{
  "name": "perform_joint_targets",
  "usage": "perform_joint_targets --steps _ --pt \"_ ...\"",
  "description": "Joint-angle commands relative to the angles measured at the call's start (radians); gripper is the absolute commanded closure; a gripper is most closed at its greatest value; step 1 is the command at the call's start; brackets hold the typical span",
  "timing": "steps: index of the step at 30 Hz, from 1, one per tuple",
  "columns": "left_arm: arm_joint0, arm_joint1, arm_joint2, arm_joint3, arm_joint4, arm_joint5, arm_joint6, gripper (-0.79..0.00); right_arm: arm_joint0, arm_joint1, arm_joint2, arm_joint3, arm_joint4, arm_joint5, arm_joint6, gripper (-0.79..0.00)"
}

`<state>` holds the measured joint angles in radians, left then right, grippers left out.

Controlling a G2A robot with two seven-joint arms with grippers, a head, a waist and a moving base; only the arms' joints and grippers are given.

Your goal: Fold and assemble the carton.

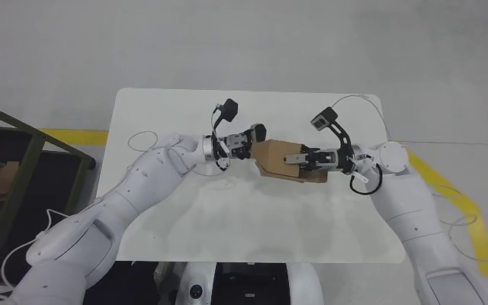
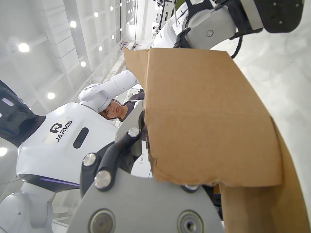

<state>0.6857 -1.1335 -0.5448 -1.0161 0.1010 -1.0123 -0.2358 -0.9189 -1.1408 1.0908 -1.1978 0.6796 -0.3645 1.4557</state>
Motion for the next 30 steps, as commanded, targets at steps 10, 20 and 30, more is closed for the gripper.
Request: perform_joint_targets --steps 10,20,30 --pt "0.010 -0.008 -0.032 0.000 -0.041 0.000 -0.047 -0.785 -0.006 0.005 -0.001 0.002 0.002 -0.005 -0.005 0.000" --pt "0.021 -0.016 -0.052 0.003 -0.039 0.000 -0.089 -0.785 0.000 0.004 -0.017 -0.007 0.004 -0.004 -0.004 0.000" --pt "0.018 -0.032 -0.063 0.019 -0.043 0.000 -0.114 -0.785 0.002 0.005 -0.023 -0.003 0.010 -0.006 -0.006 0.000"
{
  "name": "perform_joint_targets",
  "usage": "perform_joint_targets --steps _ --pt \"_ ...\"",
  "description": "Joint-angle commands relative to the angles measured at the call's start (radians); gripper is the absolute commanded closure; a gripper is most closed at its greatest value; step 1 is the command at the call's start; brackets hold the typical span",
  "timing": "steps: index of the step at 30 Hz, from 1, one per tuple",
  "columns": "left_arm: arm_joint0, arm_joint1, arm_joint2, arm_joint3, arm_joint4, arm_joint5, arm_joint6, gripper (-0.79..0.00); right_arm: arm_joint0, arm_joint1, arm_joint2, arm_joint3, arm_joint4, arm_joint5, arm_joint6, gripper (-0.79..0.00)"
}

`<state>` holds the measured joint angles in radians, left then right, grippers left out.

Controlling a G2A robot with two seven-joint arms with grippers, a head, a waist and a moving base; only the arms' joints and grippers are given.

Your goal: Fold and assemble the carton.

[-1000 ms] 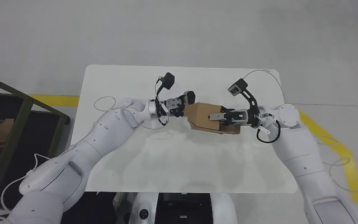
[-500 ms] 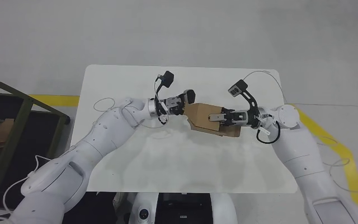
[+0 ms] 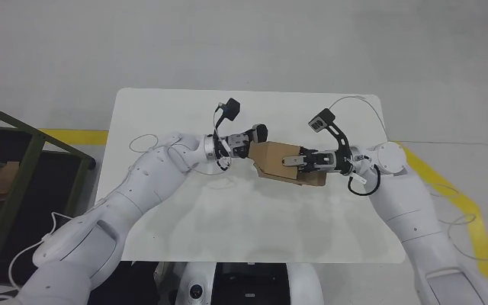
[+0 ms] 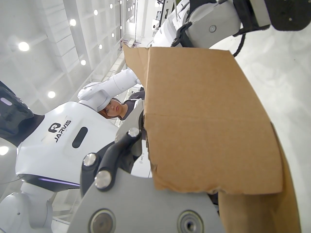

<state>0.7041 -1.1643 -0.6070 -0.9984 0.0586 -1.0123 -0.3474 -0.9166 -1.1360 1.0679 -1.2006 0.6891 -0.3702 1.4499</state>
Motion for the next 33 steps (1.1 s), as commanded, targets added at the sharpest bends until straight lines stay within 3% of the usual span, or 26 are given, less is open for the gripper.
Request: perform_joint_targets --steps 1,9,23,33 --pt "0.000 -0.003 -0.002 0.002 -0.001 0.000 -0.006 -0.785 0.000 0.000 -0.002 0.000 0.001 0.000 0.000 0.000" --pt "0.012 -0.006 -0.031 0.003 -0.008 0.000 -0.003 -0.785 0.000 0.005 0.019 0.022 0.019 -0.013 -0.013 0.000" --pt "0.100 0.035 -0.134 -0.071 -0.014 0.000 -0.022 -0.785 -0.027 0.019 0.074 0.033 0.044 -0.032 -0.032 0.000" --pt "0.130 0.042 -0.160 -0.123 0.017 0.000 -0.040 -0.785 -0.029 0.018 0.075 0.030 0.046 -0.035 -0.035 0.000"
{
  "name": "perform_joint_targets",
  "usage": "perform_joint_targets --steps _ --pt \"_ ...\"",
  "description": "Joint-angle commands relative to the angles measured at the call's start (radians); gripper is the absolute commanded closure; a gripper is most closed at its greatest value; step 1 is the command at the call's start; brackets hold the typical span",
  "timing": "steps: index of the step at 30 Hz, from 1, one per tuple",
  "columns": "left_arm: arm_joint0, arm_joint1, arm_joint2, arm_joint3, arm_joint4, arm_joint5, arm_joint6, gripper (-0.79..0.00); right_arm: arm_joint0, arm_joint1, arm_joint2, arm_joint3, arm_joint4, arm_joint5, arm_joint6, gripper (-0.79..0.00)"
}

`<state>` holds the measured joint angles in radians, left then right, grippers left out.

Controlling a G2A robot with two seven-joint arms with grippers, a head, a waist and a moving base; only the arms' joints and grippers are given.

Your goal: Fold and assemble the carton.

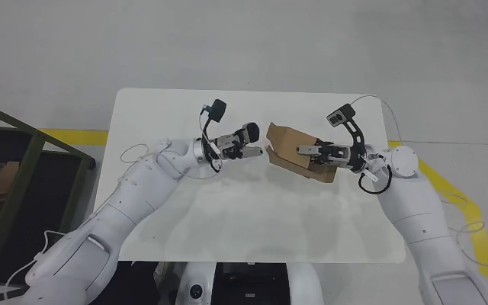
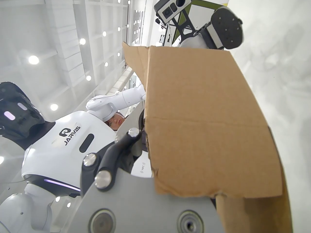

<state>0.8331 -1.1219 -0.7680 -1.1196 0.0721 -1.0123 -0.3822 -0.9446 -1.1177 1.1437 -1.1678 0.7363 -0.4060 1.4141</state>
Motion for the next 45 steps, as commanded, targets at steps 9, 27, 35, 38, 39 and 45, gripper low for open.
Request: perform_joint_targets --steps 9,27,35,38,39,45 --pt "-0.028 -0.020 0.023 0.029 0.033 0.000 -0.013 -0.785 0.000 -0.005 -0.025 -0.034 -0.020 0.007 0.007 0.000" --pt "-0.062 -0.054 0.050 0.067 0.026 0.000 -0.029 -0.785 0.003 -0.004 -0.017 -0.024 -0.037 -0.001 -0.001 0.000" --pt "-0.028 -0.034 -0.003 0.068 -0.012 0.000 -0.038 -0.785 -0.001 0.009 0.023 0.008 -0.133 -0.031 -0.068 0.000" --pt "-0.016 -0.020 -0.026 0.067 -0.057 0.000 -0.085 -0.785 -0.006 0.014 0.034 0.019 -0.180 -0.028 -0.107 0.000" --pt "-0.012 -0.015 -0.034 0.064 -0.079 0.000 -0.104 -0.785 -0.009 0.015 0.037 0.020 -0.191 -0.029 -0.119 0.000" --pt "0.004 0.019 -0.088 0.012 -0.140 0.009 -0.227 -0.785 -0.023 0.020 0.036 0.004 -0.271 -0.011 -0.181 0.000"
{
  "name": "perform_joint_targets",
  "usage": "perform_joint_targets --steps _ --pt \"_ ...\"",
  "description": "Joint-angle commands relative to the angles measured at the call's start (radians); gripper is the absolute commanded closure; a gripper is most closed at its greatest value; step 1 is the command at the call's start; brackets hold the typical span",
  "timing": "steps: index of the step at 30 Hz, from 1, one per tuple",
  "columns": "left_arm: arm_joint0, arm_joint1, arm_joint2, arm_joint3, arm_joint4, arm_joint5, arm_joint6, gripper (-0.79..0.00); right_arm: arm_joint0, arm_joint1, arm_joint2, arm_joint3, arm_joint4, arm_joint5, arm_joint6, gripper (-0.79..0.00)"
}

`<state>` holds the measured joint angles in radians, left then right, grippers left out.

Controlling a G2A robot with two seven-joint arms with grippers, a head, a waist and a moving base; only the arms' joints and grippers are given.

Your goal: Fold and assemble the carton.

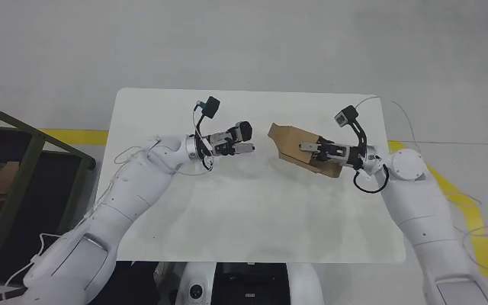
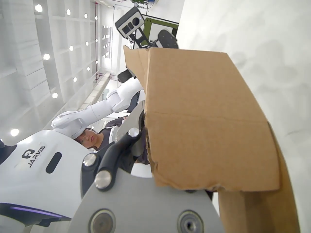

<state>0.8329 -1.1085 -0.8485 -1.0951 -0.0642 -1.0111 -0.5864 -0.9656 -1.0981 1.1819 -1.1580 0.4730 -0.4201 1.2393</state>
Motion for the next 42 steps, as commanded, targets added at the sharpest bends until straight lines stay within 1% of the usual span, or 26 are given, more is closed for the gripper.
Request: perform_joint_targets --steps 1,4,8,9,13,15,20,23,30,34,36,42 --pt "0.006 0.010 -0.012 -0.028 -0.013 0.025 -0.043 -0.785 -0.003 0.001 -0.003 -0.010 -0.017 0.007 -0.012 0.000" --pt "0.009 0.020 -0.024 -0.080 -0.031 0.090 -0.096 -0.785 -0.006 0.001 -0.012 -0.034 -0.055 0.019 -0.039 0.000" --pt "0.007 0.026 -0.035 -0.148 0.006 0.182 -0.131 -0.785 -0.012 0.002 -0.022 -0.068 -0.093 0.041 -0.064 0.000" --pt "-0.001 0.029 -0.042 -0.163 0.045 0.207 -0.135 -0.785 -0.014 0.002 -0.023 -0.076 -0.100 0.046 -0.067 0.000" --pt "0.000 0.033 -0.066 -0.231 0.221 0.310 -0.075 -0.785 -0.023 0.005 -0.023 -0.106 -0.114 0.060 -0.074 0.000" --pt "0.014 0.032 -0.065 -0.255 0.247 0.354 -0.054 -0.785 -0.028 0.007 -0.020 -0.121 -0.121 0.065 -0.077 0.000" --pt "0.010 0.027 -0.055 -0.265 0.287 0.452 -0.069 -0.785 -0.046 0.011 -0.013 -0.159 -0.117 0.069 -0.073 0.000" --pt "0.008 0.022 -0.048 -0.258 0.283 0.472 -0.068 -0.785 -0.056 0.014 -0.006 -0.176 -0.114 0.070 -0.071 0.000" --pt "0.005 0.014 -0.050 -0.230 0.242 0.477 -0.065 -0.785 -0.077 0.021 0.011 -0.213 -0.104 0.066 -0.057 0.000" --pt "0.004 0.009 -0.047 -0.211 0.206 0.471 -0.082 -0.785 -0.084 0.023 0.015 -0.229 -0.089 0.061 -0.052 0.000" --pt "0.002 0.007 -0.047 -0.201 0.215 0.472 -0.075 -0.785 -0.088 0.024 0.016 -0.237 -0.082 0.057 -0.048 0.000" --pt "0.013 0.001 -0.051 -0.180 0.155 0.452 -0.072 -0.785 -0.096 0.026 0.022 -0.249 -0.033 0.043 -0.025 0.000"
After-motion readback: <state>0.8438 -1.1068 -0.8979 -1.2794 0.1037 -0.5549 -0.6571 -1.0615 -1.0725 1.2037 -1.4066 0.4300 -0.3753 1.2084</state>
